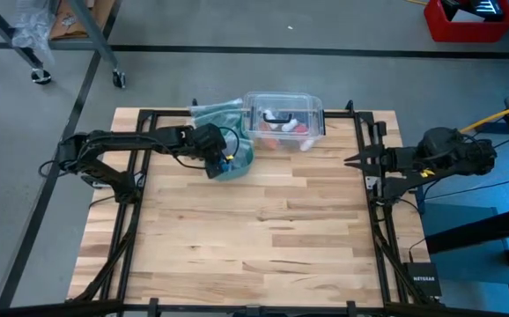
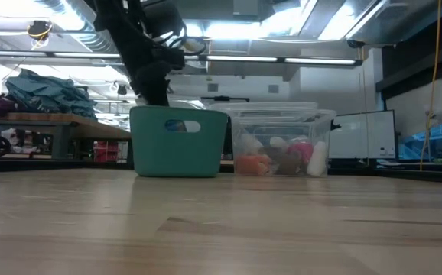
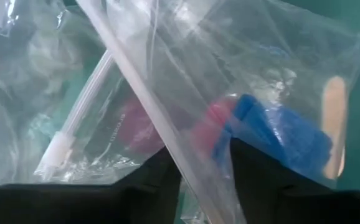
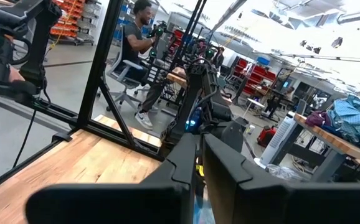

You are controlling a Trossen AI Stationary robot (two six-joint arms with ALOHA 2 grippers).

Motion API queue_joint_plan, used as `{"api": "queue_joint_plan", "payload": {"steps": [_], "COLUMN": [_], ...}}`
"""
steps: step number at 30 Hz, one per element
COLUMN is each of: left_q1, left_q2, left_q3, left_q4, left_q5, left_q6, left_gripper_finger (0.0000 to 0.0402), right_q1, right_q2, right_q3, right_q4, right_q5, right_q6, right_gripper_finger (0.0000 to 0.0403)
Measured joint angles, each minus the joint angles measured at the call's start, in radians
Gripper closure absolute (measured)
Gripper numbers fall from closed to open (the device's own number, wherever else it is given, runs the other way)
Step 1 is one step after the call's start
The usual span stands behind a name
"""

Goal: Roll bandage
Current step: Put the transparent zip bag into the blue bin, then return to Home Position

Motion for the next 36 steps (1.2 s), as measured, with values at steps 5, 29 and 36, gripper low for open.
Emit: {"api": "queue_joint_plan", "payload": {"steps": [5,29,36], "left_q1": [-0.003,-0.030,-0.153], "left_q2": [-0.008,-0.581,-0.746], "left_q3": [0.000,-0.013,-0.230], "left_q4": [-0.009,-0.177,-0.038], "left_q5": [-0.001,0.012,0.152], "left_q6": [0.019,-0.102,-0.133], "left_gripper_finger": [0.0231,0.0219,0.0219], "right_q1": [0.000,0.000,0.000], "right_q2": [-0.001,-0.072,-0.201], "right_q3": [0.000,-0.005,-0.172], "right_q4": [0.000,-0.258,-0.260], "right_q5": [0.000,0.111,0.206], "right_q6": [0.000,0.003,0.029], "right_gripper_finger": [0.0371,0.0371,0.0371]}}
